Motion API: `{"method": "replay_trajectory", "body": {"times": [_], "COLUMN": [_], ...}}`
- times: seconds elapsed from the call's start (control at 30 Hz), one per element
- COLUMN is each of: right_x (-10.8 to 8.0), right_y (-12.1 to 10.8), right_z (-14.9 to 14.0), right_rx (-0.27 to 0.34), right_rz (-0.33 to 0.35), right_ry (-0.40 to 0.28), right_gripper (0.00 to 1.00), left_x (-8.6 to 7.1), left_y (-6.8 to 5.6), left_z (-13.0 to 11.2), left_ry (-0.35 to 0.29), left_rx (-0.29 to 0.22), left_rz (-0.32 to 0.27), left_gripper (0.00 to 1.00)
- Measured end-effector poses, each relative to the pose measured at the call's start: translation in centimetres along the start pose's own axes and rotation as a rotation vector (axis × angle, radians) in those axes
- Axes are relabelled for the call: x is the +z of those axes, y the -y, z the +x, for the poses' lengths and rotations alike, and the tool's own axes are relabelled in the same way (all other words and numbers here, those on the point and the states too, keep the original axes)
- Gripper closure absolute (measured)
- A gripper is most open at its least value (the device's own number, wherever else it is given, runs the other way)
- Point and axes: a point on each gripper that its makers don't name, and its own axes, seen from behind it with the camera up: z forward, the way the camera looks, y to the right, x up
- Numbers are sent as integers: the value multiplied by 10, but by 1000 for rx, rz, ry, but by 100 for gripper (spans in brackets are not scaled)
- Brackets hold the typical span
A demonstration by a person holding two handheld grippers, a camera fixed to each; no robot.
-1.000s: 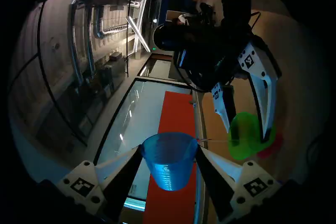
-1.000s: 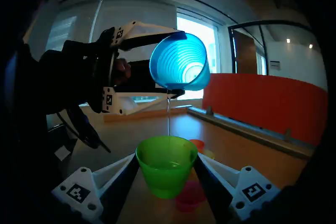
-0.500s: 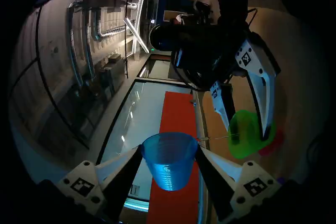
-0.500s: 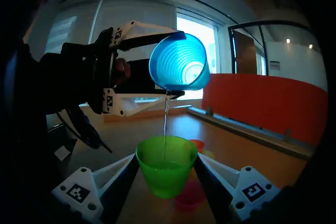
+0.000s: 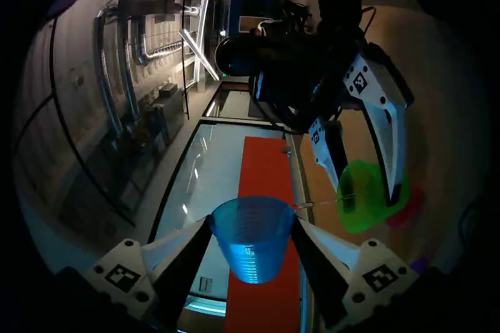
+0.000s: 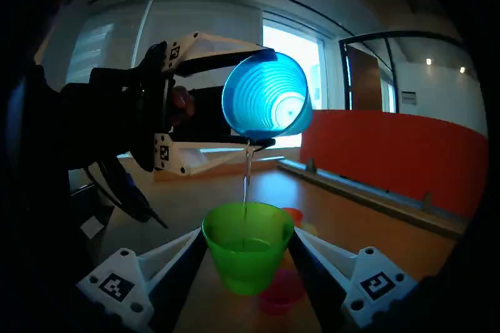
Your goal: Pour water
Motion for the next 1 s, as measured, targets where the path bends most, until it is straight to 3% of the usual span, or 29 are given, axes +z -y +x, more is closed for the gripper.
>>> {"method": "replay_trajectory", "body": {"times": [1.0], "right_x": [-1], "right_y": [1], "right_z": [-2], "right_rx": [-1], "right_rz": [1], "right_ry": [1], "right_gripper": [10], "left_x": [0], "left_y": [-1], "left_z": [0], "left_ry": [0], "left_rx": [57], "left_rz": [5], "left_gripper": [12]}}
